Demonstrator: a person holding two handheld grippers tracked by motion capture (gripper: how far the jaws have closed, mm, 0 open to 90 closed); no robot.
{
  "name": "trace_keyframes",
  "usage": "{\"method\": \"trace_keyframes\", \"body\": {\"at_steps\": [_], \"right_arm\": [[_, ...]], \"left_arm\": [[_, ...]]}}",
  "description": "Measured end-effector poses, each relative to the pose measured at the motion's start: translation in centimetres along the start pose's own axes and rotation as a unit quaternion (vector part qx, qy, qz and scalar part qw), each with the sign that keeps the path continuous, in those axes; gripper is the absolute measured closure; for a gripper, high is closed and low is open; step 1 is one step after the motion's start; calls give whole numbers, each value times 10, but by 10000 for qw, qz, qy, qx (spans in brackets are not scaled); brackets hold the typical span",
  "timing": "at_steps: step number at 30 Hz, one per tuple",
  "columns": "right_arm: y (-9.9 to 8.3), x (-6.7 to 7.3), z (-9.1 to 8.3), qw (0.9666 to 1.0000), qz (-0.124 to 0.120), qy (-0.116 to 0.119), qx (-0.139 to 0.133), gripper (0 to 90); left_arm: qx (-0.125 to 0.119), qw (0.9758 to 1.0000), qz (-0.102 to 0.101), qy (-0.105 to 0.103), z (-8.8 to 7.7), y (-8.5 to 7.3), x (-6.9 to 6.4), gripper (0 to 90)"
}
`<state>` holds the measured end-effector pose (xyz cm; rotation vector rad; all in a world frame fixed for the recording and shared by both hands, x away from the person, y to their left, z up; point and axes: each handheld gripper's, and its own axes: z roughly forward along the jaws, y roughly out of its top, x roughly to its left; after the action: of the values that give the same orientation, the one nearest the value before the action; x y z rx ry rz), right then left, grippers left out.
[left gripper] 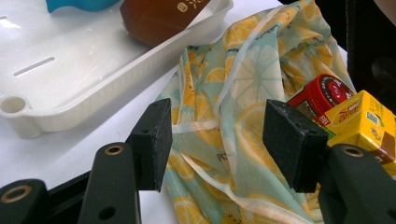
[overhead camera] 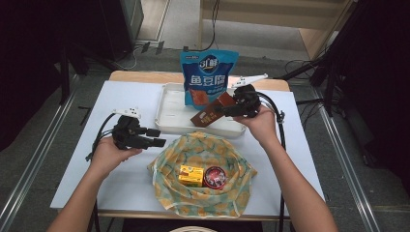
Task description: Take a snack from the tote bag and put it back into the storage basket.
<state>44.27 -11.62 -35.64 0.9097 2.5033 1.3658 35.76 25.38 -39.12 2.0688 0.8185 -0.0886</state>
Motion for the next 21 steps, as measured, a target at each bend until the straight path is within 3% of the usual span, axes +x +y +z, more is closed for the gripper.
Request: {"method": "trace_keyframes", "body": {"at_steps": [12, 21], "right_arm": [[-15, -5, -7, 10000, -30, 49, 15, 448], [-32, -12, -11, 9999, 82, 128, -13, 448]], "left_arm": [[14, 10000, -7, -12, 0, 0, 0, 431], [-4, 10000, -5, -46, 0, 1, -1, 430]]}}
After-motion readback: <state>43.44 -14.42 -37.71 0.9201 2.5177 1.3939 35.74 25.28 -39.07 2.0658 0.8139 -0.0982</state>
